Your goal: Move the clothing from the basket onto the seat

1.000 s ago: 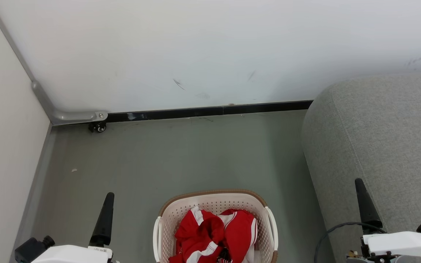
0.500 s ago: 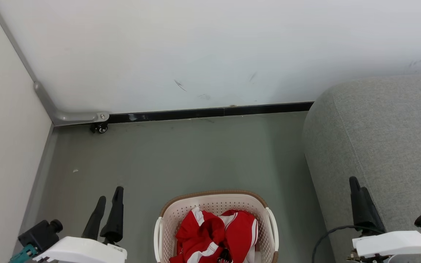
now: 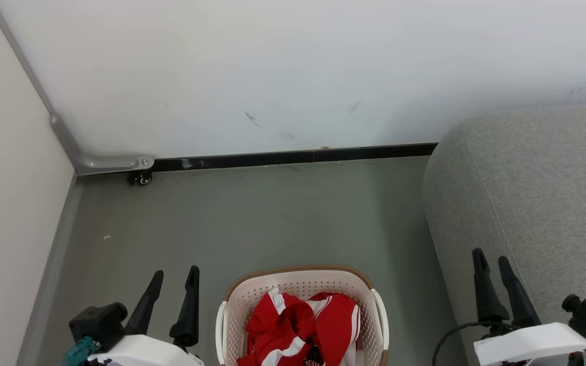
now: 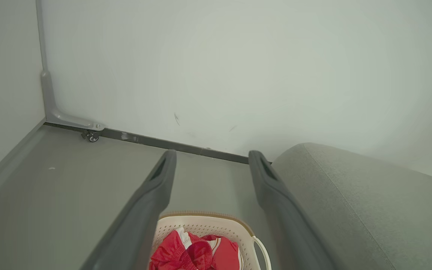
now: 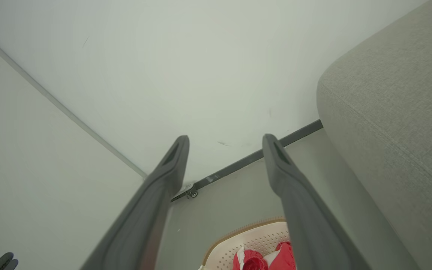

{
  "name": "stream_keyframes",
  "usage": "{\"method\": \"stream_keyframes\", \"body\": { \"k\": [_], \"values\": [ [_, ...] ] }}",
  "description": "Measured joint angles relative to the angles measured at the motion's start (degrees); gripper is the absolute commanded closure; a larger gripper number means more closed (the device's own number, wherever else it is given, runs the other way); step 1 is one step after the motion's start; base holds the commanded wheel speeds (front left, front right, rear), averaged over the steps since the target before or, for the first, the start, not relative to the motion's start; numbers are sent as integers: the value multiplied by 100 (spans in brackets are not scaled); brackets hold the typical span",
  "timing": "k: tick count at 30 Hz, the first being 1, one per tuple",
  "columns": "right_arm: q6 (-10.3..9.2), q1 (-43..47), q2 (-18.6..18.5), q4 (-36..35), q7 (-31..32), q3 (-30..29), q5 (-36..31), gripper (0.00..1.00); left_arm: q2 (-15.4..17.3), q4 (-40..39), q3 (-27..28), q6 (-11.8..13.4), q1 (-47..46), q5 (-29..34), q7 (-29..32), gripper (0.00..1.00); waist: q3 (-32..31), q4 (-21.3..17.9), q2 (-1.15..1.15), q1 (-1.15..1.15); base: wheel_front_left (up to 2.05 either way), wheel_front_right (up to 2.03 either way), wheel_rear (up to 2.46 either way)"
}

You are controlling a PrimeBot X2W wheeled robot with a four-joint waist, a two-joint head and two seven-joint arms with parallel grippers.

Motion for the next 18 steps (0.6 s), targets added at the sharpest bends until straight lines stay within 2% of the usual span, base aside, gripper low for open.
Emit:
{"method": "stream_keyframes", "body": {
  "k": [18],
  "values": [
    [1, 62, 81, 424, -149, -5, -2121, 0, 38, 148, -410, 530, 9, 1759, -420, 0, -34, 26, 0, -6, 0, 0, 0]
  ]
}}
